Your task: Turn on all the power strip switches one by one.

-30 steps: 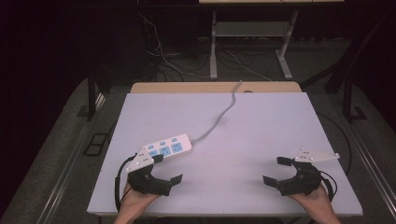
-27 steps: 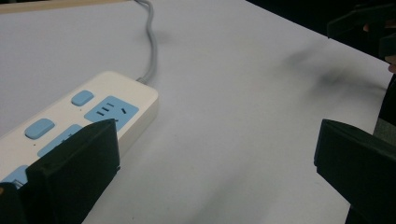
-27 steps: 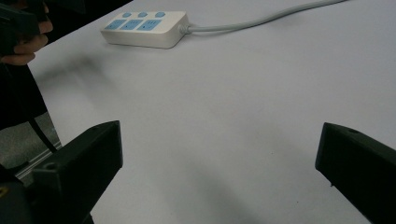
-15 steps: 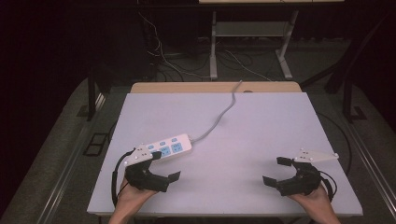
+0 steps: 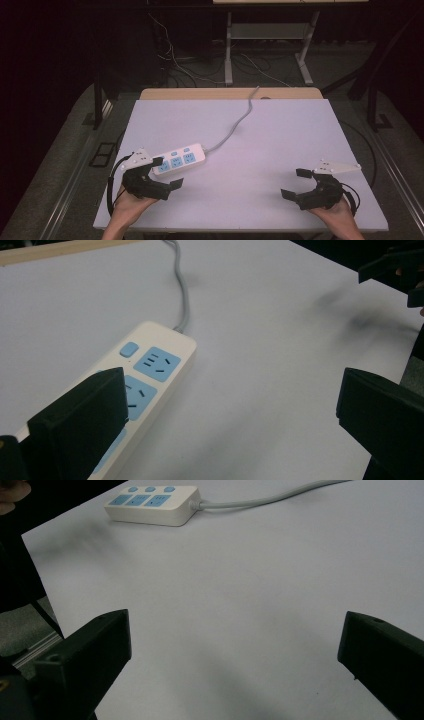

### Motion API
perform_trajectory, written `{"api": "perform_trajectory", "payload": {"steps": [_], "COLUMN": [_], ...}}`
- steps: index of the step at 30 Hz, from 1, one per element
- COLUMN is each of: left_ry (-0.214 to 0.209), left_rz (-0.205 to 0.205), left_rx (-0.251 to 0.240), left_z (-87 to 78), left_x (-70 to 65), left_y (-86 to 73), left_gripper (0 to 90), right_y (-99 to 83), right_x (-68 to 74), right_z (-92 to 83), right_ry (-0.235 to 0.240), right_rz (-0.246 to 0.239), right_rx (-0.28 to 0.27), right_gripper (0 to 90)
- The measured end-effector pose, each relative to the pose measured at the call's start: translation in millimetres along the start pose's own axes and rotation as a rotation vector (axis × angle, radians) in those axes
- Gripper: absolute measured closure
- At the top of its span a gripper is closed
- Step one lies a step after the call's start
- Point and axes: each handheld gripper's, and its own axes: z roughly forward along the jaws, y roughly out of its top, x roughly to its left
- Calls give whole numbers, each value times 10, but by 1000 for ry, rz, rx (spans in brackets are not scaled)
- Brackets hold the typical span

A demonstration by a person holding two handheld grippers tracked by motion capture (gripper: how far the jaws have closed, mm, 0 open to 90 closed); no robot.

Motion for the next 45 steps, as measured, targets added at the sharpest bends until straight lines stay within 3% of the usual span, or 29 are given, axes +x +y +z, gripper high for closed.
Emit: {"api": "perform_trajectory", "payload": {"steps": [19,35,45], "left_ry": [9,45,58], "left_rz": [-7,17,48], "left_rx": [55,145,167], "left_z": [-66,-43,21], "left_x": [174,374,468], "left_y": [141,242,330], "left_gripper": [0,0,0], "right_y": [-2,-1,-9], "right_x": [-1,-6,-23], "right_z": [0,-3,-12], "right_ry": [-2,-7,-9], "right_rz": [-1,0,1], "right_rx": [3,5,8], "right_gripper": [7,7,7]}}
